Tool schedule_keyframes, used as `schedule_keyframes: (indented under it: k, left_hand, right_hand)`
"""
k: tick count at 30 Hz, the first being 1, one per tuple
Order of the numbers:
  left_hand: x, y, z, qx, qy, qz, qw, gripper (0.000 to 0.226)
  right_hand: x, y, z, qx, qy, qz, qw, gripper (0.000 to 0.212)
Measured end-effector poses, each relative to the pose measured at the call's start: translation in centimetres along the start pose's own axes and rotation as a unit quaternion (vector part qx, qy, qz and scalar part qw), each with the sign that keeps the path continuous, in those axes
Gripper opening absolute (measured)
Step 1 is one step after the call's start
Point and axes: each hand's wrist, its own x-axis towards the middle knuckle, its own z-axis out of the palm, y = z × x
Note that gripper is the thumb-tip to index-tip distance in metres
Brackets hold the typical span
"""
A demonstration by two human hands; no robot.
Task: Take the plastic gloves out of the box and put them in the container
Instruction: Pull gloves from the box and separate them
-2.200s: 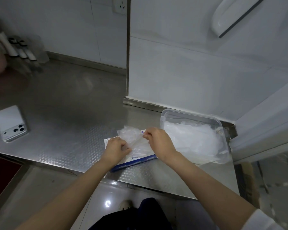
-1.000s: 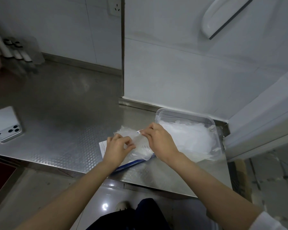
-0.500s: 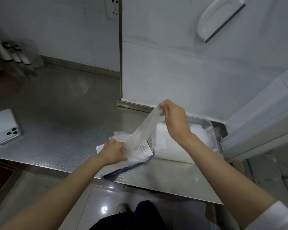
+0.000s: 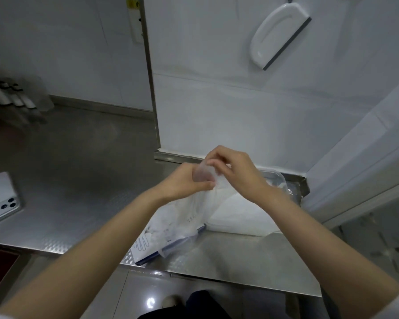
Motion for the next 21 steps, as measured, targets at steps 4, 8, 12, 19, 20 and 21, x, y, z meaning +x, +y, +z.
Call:
schedule_keyframes:
  k: [4, 8, 12, 19, 20, 21]
  left_hand:
    - [1.1, 0.3, 0.7, -0.091, 0.087, -0.022, 0.992, 0.005]
    - [2.5, 0.6, 1.5, -0.188, 0.135, -0.033, 0.972, 0.006]
    - [3.9, 0.7, 2.1, -0.231, 0.144, -0.044, 0.961, 0.005]
    - [5.1, -2.8, -0.2, -0.067, 0.154, -0.139, 0.976, 0.005]
    - [5.5, -2.9, -0.5, -0.042, 0.172, -0.152, 0.972, 0.011]
    - [6.0, -2.7, -0.8, -0.030, 0.172, -0.146, 0.974, 0.025]
  right_hand:
    - [-0.8, 2.0, -1.2, 0.175, 0.115, 0.165, 0.964, 0.036]
    - [-2.0, 3.0, -0.5, 0.254, -0.017, 0.248, 0.935, 0.035]
    - [-2.1, 4.5, -0.2, 0.311, -0.019, 0.233, 0.921, 0.006]
    - [-0.9, 7.4, -4.5, 0.176, 0.060, 0.236, 0.954, 0.008]
    - [-0.7, 7.9, -5.0, 0.153, 0.052, 0.233, 0.959, 0.009]
    - [-0.6, 8.2, -5.4, 0.125, 0.038, 0.231, 0.964, 0.013]
